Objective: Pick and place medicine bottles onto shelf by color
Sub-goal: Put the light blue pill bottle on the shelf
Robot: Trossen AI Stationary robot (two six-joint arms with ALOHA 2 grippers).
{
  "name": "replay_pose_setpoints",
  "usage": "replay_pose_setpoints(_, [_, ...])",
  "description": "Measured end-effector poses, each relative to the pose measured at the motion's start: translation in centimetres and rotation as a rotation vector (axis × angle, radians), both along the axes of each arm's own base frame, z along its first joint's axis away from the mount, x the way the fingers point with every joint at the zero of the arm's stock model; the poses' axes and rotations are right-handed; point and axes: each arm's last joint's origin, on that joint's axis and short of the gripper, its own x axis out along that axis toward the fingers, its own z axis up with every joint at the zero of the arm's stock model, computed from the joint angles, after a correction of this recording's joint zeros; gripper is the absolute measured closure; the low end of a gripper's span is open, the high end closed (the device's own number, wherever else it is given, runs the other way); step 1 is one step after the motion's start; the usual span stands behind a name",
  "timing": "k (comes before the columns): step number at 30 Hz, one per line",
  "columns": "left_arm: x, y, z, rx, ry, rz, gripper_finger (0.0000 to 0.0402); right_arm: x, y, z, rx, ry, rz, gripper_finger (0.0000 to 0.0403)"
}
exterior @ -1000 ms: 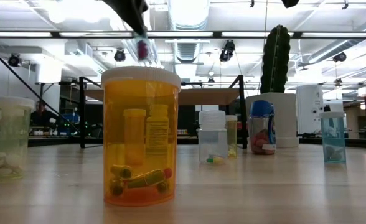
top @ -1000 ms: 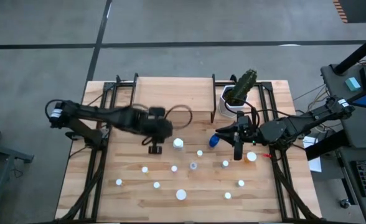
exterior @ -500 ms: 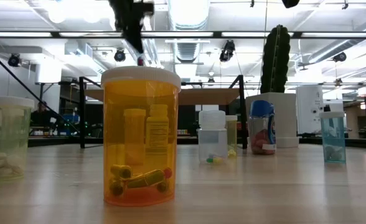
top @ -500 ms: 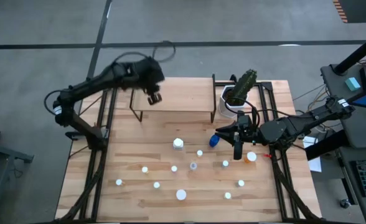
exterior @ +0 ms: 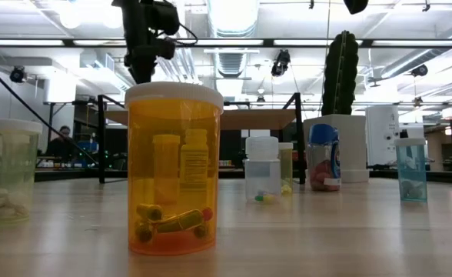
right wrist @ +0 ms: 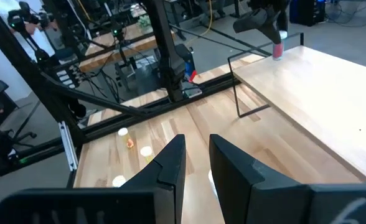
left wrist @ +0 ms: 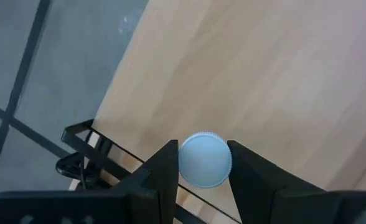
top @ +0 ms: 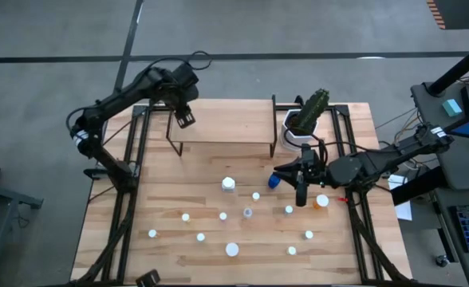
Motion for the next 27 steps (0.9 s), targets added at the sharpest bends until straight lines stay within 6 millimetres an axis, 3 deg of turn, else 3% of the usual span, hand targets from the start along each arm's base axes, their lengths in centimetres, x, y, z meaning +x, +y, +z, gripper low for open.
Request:
replay_pose_setpoints(9, [0.4,0.7,-1.4,0.026,-0.030,0.020,0.0297,0.5,0.2,-0.5,0.018,0.017,-0.005,0.0339])
replay_pose_setpoints(18, [0.4,0.8,-1.4,0.055,-0.036,0.052,0.0295,0.8,0.3,-0.8,0.025,0.026,-0.008,0.0339])
replay_pose_setpoints(27, [0.1,0.6,-1.1,0.064,-0.039,0.056,0.0240,0.9,0.4,-0.9,0.019,0.035,-0.007,0.0339])
